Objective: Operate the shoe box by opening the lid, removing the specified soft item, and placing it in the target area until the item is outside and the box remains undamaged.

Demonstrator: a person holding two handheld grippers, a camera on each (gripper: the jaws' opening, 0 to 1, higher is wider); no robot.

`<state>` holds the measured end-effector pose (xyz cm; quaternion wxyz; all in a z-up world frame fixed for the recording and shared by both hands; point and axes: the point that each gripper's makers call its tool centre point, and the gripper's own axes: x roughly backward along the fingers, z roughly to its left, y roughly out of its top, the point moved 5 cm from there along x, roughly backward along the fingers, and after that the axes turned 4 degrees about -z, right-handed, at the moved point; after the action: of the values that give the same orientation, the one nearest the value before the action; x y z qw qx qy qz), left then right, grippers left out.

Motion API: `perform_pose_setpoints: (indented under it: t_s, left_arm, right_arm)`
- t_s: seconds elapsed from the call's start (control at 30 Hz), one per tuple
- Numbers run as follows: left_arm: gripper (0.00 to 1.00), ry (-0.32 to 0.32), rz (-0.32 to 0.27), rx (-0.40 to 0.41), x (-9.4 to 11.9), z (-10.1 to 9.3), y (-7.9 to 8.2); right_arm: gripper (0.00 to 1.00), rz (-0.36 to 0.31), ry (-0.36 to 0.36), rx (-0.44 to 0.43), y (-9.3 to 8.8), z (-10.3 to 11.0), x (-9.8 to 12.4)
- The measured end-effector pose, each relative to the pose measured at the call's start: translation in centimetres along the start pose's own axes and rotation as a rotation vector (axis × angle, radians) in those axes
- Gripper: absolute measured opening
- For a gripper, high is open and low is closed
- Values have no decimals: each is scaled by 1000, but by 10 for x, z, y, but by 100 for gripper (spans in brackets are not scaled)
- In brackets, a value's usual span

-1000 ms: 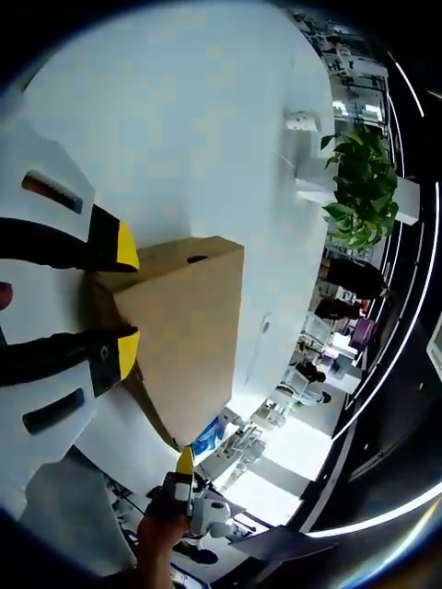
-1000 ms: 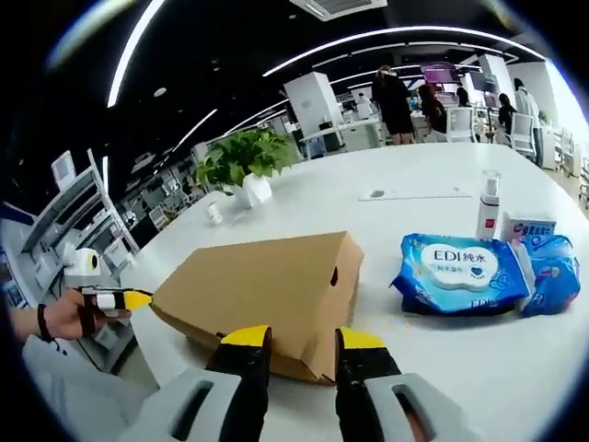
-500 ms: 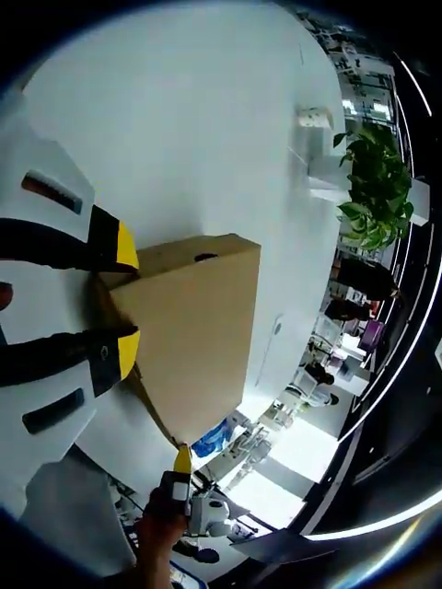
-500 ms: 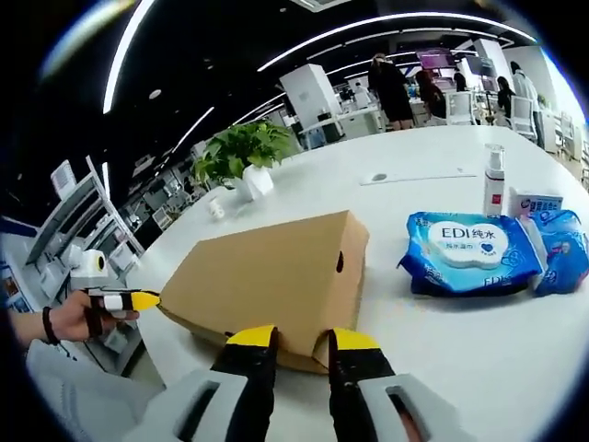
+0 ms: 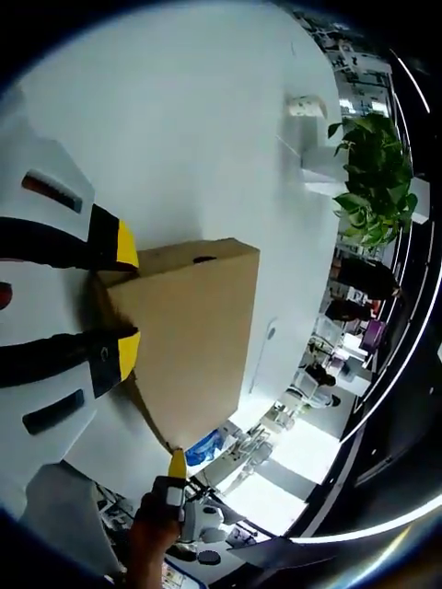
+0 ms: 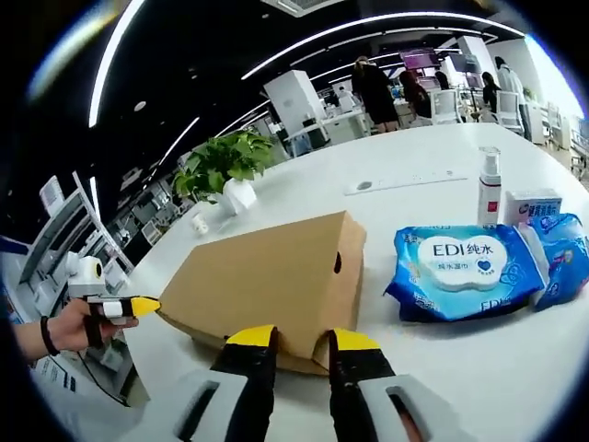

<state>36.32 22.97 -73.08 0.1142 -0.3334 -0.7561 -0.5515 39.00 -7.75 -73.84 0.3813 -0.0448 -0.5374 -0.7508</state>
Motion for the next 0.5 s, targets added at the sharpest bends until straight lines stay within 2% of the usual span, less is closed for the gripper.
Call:
perform_pose_setpoints:
  t_s: [0.17, 0.5]
  left_arm:
    - [24, 2, 2, -3, -21, 1, 15]
    - [24, -7, 0, 0, -51, 2, 36]
  right_arm:
    - [18, 6, -29, 14, 17, -10, -13]
    - [18, 8, -54, 25, 36, -24, -25]
